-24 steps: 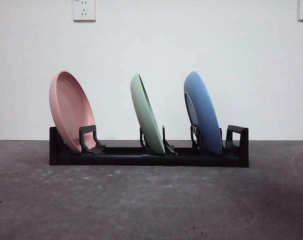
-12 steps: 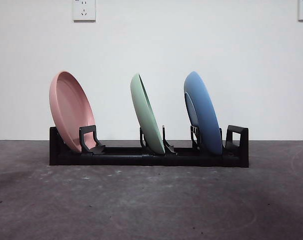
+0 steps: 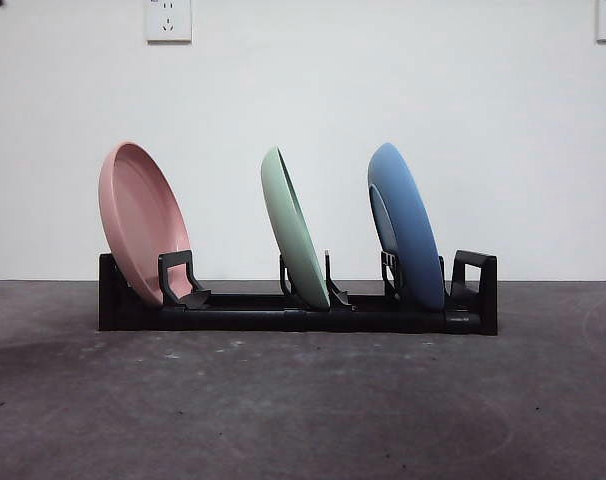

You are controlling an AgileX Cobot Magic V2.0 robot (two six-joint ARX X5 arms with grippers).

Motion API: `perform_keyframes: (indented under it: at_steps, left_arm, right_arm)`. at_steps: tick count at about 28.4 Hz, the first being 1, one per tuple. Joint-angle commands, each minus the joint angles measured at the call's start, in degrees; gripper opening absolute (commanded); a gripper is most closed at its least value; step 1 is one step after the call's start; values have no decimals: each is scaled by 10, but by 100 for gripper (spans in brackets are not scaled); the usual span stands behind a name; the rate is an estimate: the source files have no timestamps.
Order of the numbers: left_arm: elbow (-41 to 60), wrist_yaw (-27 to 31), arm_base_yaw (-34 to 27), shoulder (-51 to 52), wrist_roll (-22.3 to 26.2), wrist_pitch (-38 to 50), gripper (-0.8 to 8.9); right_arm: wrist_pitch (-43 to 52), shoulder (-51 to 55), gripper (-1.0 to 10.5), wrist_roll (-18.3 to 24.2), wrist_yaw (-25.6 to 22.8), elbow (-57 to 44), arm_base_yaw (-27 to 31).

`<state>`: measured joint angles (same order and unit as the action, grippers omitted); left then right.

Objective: Place the plate

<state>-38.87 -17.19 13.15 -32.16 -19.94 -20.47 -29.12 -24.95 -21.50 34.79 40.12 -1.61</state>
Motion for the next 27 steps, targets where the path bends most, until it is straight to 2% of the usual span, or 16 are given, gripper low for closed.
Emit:
perform_keyframes:
  at_steps: [1, 5, 9, 16, 21, 24, 25, 27]
  left_arm:
    - [-41, -17, 13, -32, 40, -13, 15]
    - [-90, -34, 31, -75, 57, -43, 15]
    - [-132, -58, 42, -118, 90, -80, 15]
    - [-162, -134, 42, -181, 127, -114, 15]
    - [-162, -132, 42, -198, 140, -109, 38]
    - [-162, -132, 42, -204, 139, -106, 134]
    - [-162, -132, 42, -205, 139, -106, 190]
    - [-162, -132, 42, -207, 139, -106, 371]
  right_arm:
    - [-17, -40, 12, 68, 27, 38, -2]
    - [-55, -97, 12, 123, 57, 80, -6]
    - [-61, -135, 12, 148, 93, 100, -17]
    - [-56, -166, 12, 151, 102, 105, -28]
    - [-56, -166, 13, 152, 96, 105, -28]
    - [-56, -166, 55, 152, 79, 105, -28]
    - [-56, -166, 109, 152, 73, 105, -28]
    - [-56, -166, 328, 151, 70, 105, -28]
